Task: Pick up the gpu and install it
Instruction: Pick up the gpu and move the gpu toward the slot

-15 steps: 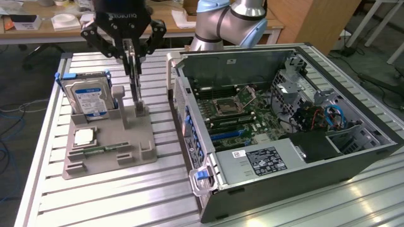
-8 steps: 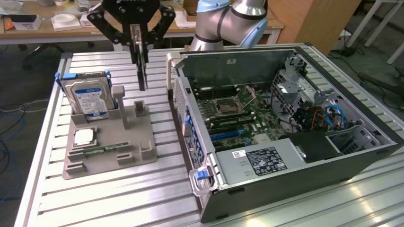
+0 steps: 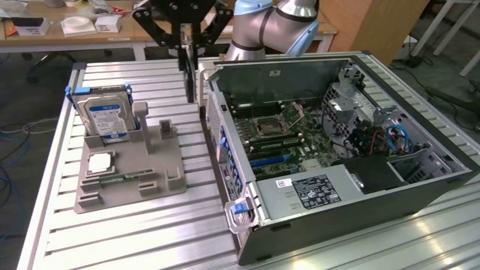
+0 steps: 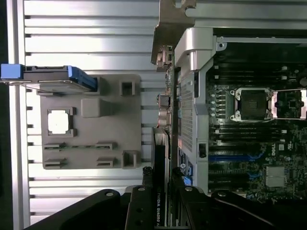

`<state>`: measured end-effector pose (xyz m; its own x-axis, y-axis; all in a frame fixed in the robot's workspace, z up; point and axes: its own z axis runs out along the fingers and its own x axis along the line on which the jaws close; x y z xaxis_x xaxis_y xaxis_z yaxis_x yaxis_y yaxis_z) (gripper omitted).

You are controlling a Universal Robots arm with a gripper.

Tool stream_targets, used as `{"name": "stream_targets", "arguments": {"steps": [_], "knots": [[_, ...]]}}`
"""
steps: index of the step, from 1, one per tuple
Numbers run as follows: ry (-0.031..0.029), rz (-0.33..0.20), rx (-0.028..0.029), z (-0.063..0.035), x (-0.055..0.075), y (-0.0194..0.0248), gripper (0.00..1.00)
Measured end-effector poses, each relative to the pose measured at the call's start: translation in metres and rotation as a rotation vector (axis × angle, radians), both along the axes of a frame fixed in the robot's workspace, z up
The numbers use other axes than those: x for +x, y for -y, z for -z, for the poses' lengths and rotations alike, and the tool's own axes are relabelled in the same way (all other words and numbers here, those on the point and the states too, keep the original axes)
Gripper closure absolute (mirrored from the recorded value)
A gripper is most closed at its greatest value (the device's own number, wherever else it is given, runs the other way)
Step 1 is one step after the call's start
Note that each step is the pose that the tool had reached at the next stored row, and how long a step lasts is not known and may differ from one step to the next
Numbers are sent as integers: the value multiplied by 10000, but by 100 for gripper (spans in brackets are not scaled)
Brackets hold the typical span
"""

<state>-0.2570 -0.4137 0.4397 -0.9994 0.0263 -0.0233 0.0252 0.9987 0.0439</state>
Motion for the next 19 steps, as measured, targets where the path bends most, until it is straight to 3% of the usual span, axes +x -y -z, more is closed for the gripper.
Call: {"name": "stream_targets", "arguments": {"steps": [19], "knots": [[-43,2,13,-69,864,6,74]]}}
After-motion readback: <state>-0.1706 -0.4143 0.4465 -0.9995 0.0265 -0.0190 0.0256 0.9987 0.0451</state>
